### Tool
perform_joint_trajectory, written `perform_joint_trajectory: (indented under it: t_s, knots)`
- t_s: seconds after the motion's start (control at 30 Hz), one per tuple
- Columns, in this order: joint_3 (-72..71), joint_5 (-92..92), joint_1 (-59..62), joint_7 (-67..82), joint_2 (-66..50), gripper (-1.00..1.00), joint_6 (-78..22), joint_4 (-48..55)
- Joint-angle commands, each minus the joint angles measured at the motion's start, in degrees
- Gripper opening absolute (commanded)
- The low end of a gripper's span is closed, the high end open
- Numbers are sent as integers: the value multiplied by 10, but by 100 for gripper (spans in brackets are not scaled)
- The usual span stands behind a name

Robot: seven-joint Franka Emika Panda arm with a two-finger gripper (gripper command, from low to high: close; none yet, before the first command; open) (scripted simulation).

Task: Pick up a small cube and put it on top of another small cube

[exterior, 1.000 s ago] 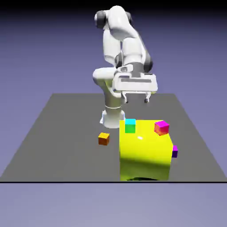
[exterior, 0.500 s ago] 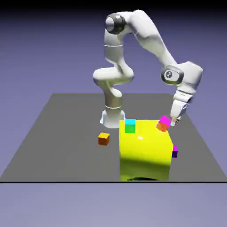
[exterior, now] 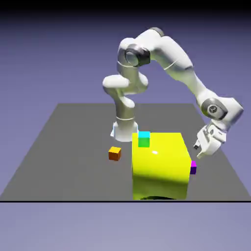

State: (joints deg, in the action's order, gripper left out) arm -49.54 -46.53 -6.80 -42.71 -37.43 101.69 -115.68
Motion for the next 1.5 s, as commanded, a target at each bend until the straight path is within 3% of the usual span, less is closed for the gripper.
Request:
perform_joint_trajectory:
  t_s: [0.0,0.13,0.23,0.27,0.37,0.5,0.87,1.37,1.47]
  knots:
    - [-12,-13,4,0,-21,0,-15,10]
    - [-26,-35,31,-1,-66,0,-26,20]
    - [22,-92,31,-29,-111,0,30,-7]
    - [22,-92,31,-29,-111,-100,30,-7]
    - [-20,-43,31,-5,-72,-100,-19,16]
    - [26,7,55,66,11,-100,26,39]
    - [103,191,65,214,236,-100,-24,76]
    - [413,476,66,-42,321,-100,-199,94]
    - [407,479,59,-63,310,-100,-223,90]
